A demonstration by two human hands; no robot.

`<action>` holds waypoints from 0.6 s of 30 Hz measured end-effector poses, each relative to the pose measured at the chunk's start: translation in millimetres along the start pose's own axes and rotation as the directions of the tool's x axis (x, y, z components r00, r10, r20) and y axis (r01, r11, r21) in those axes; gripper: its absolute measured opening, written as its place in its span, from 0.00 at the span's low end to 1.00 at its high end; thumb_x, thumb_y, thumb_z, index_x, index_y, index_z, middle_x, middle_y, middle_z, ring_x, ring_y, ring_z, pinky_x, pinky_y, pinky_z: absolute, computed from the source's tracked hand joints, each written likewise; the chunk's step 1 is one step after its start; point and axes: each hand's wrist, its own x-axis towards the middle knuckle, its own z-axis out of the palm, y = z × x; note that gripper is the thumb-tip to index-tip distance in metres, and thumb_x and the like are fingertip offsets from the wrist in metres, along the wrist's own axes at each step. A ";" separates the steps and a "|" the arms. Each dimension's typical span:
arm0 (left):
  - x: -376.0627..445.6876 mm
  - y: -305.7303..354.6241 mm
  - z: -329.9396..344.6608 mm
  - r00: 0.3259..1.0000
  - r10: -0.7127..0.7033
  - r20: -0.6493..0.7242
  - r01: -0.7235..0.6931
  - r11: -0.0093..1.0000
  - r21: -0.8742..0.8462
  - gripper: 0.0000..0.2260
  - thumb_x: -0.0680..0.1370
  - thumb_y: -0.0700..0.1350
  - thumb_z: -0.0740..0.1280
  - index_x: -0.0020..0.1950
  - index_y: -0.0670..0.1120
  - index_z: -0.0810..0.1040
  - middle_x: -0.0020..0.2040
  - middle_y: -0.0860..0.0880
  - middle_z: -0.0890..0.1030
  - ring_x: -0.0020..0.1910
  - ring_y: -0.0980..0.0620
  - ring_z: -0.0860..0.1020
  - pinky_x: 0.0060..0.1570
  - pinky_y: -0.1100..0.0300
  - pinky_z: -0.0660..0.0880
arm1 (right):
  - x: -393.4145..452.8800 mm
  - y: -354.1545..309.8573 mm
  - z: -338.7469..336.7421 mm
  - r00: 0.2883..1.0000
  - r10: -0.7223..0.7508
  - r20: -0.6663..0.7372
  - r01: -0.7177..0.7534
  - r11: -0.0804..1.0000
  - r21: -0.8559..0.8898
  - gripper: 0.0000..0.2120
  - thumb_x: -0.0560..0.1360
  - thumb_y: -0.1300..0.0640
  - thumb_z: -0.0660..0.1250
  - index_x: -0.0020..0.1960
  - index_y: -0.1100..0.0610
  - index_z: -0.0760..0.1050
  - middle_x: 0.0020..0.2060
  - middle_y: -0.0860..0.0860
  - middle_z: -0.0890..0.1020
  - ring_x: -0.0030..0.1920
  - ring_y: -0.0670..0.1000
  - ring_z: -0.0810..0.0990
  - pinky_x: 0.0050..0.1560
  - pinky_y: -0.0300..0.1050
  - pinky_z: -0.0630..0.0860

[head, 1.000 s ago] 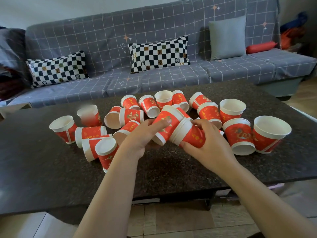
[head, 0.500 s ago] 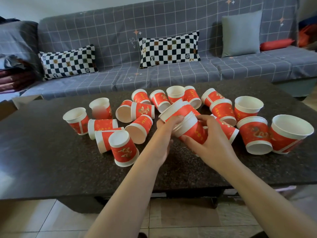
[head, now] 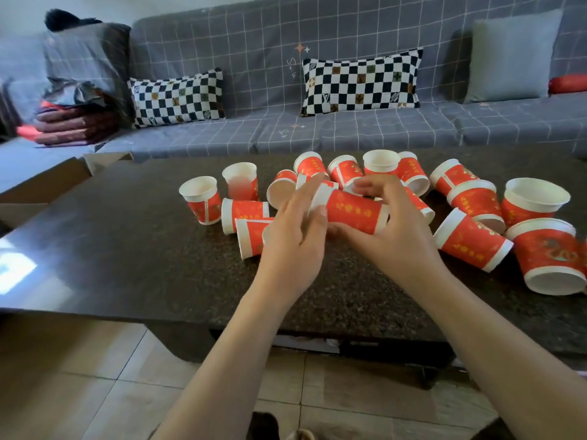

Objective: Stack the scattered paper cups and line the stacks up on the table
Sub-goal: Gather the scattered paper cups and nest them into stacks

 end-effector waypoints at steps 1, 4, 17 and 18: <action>-0.5 0.0 -6.5 0.998 -0.050 -0.041 0.048 0.997 -0.068 0.18 0.82 0.45 0.55 0.73 0.52 0.65 0.57 0.65 0.72 0.52 0.73 0.72 0.47 0.83 0.69 | 3.7 -6.9 7.4 1.000 -0.014 -0.028 0.015 0.999 0.040 0.29 0.63 0.44 0.75 0.58 0.43 0.64 0.49 0.33 0.70 0.51 0.30 0.70 0.49 0.26 0.70; -2.2 0.4 -18.6 0.957 -0.246 -0.156 0.207 0.951 -0.231 0.13 0.83 0.47 0.53 0.65 0.58 0.69 0.54 0.64 0.72 0.51 0.70 0.72 0.47 0.81 0.69 | 11.2 -20.2 30.7 0.992 -0.017 -0.126 0.037 0.987 0.159 0.33 0.63 0.45 0.76 0.62 0.46 0.63 0.54 0.39 0.71 0.56 0.40 0.72 0.57 0.36 0.72; -4.4 -35.8 -38.5 0.819 -0.571 0.058 0.547 0.807 0.221 0.10 0.74 0.37 0.57 0.52 0.46 0.73 0.40 0.52 0.75 0.41 0.52 0.74 0.34 0.61 0.67 | 11.3 8.9 94.8 0.960 0.027 0.277 0.024 0.984 -0.178 0.32 0.72 0.48 0.68 0.71 0.43 0.56 0.67 0.49 0.71 0.65 0.51 0.72 0.61 0.48 0.71; -3.3 -36.4 -38.1 0.812 -0.578 0.081 0.544 0.800 0.251 0.09 0.74 0.37 0.57 0.51 0.47 0.71 0.40 0.53 0.73 0.40 0.54 0.73 0.34 0.62 0.67 | 9.2 11.2 93.2 0.945 0.044 0.323 0.007 0.988 -0.155 0.35 0.72 0.49 0.69 0.72 0.43 0.53 0.69 0.49 0.69 0.66 0.51 0.71 0.62 0.48 0.70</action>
